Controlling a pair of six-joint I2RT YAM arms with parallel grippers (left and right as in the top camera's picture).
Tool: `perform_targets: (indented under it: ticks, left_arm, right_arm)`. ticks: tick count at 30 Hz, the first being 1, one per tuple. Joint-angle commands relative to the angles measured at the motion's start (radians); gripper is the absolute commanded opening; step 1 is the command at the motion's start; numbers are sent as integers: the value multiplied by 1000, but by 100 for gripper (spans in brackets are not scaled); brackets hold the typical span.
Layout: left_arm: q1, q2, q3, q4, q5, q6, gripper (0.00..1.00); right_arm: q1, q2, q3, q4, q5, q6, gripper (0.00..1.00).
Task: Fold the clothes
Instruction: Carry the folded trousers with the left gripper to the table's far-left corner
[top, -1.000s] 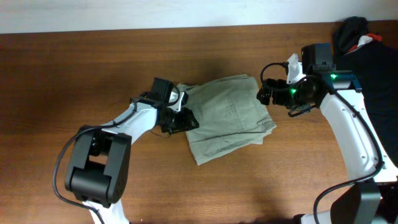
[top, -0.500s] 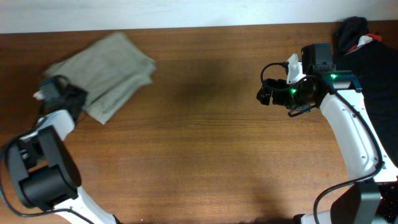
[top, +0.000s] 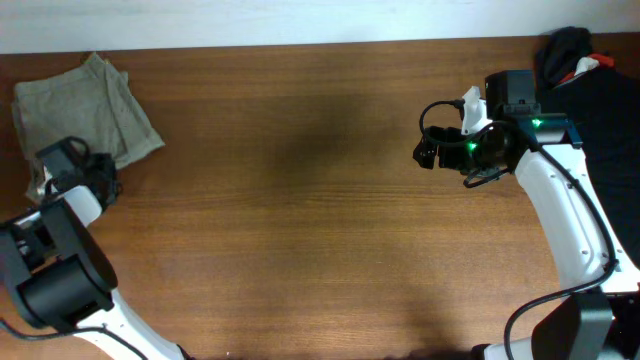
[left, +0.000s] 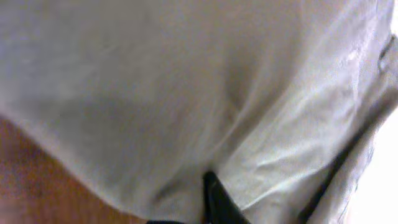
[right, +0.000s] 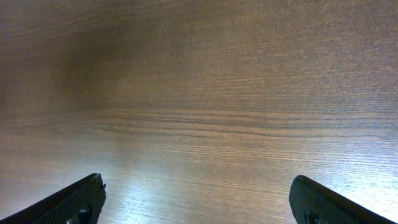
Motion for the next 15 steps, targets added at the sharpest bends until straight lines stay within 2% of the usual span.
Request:
perform_targets:
  ticks: [1, 6, 8, 12, 15]
  left_arm:
    - [36, 66, 25, -15, 16, 180, 1]
    - [108, 65, 100, -237, 55, 353, 1]
    - [153, 65, 100, -270, 55, 396, 1]
    - [199, 65, 113, -252, 69, 539, 1]
    - [161, 66, 119, -136, 69, 565, 1]
  right_arm:
    - [-5, -7, 11, 3, 9, 8, 99]
    - [-5, -7, 11, 3, 9, 8, 99]
    - [-5, -7, 11, 3, 9, 8, 99]
    - [-5, -7, 11, 3, 9, 8, 99]
    - [-5, -7, 11, 3, 9, 8, 99]
